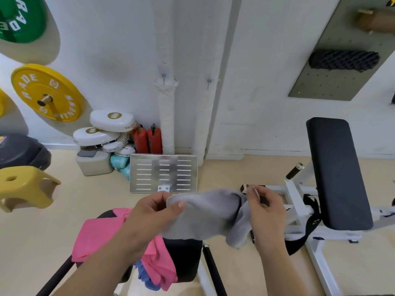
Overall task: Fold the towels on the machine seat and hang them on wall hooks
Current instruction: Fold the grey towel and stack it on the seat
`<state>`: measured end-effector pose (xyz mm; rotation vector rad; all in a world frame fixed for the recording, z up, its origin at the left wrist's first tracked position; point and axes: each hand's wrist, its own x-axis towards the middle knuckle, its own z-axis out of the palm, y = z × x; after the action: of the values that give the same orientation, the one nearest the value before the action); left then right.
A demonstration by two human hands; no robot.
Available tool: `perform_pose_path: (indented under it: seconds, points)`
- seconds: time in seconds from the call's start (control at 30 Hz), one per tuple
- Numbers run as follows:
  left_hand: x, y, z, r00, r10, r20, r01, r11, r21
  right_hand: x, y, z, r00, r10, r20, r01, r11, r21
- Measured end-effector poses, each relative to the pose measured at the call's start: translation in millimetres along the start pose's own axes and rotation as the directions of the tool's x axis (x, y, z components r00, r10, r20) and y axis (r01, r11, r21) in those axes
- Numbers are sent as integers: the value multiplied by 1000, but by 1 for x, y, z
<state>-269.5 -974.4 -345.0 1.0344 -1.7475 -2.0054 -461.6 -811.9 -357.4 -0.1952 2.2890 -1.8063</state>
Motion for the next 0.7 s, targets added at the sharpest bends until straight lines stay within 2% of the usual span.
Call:
perform_pose_path:
  seconds: [0.13,0.2,0.27,0.33,0.53,0.7]
  points:
    - [-5,5,21,977,-8,-213,-9,997,-76,-26,-23,24,980,-33,198,19,997,72]
    - [-9,2,32,985,-23,-170,-5,987,-161,-46,-35,39,944,-65,324,42,996,78]
    - [-15,2,43,984,15,-176,-43,987,-153,-63,-40,52,910,-77,407,53,996,70]
    - [-23,4,47,962,61,-264,-93,990,-110,-72,-37,61,904,-64,424,46,998,54]
    - [-40,1,32,961,19,-277,-46,995,-90,-78,-26,59,891,30,452,-55,998,43]
    - [-50,-6,28,954,2,-300,-34,994,-100,-90,-25,62,826,15,564,15,999,-49]
